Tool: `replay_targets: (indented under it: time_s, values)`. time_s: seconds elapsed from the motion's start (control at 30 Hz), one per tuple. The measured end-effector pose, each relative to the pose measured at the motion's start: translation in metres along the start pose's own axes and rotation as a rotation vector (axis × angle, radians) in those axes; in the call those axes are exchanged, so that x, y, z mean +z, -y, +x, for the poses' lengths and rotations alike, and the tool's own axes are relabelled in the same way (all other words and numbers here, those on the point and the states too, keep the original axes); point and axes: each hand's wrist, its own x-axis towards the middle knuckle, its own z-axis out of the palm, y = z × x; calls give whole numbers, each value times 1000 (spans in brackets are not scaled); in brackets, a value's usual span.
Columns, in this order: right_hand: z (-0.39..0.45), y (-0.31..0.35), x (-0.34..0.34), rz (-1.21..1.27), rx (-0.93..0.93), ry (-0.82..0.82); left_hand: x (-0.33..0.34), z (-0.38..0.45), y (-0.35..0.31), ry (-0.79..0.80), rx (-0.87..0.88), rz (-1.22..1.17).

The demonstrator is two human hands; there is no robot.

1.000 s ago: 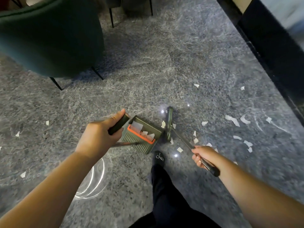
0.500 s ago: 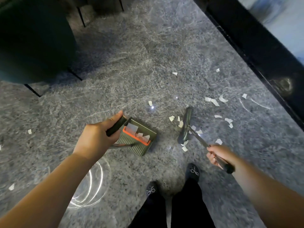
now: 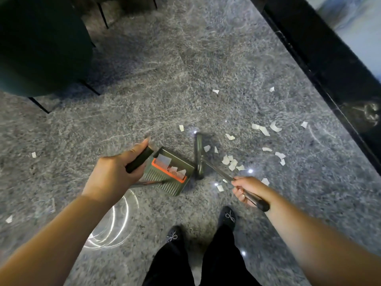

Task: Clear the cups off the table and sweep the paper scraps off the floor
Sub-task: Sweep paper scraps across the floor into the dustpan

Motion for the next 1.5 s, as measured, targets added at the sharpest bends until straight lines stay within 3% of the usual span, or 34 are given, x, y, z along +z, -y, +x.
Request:
replay_targets:
  time_s: [0.3, 0.7, 1.1, 1.27, 1.5]
  values:
    - [11, 44, -54, 98, 67, -4, 38, 9, -38, -2, -102, 11]
    - [-32, 43, -144, -16, -16, -89, 63, 24, -92, -11, -212, -22]
    - [-48, -18, -130, -71, 144, -21, 66, 18, -109, 26, -119, 14]
    - [-47, -41, -136, -194, 94, -78, 68, 15, -103, 38, -92, 64]
    - [-37, -17, -163, -138, 41, -161, 73, 20, -107, 72, -73, 83]
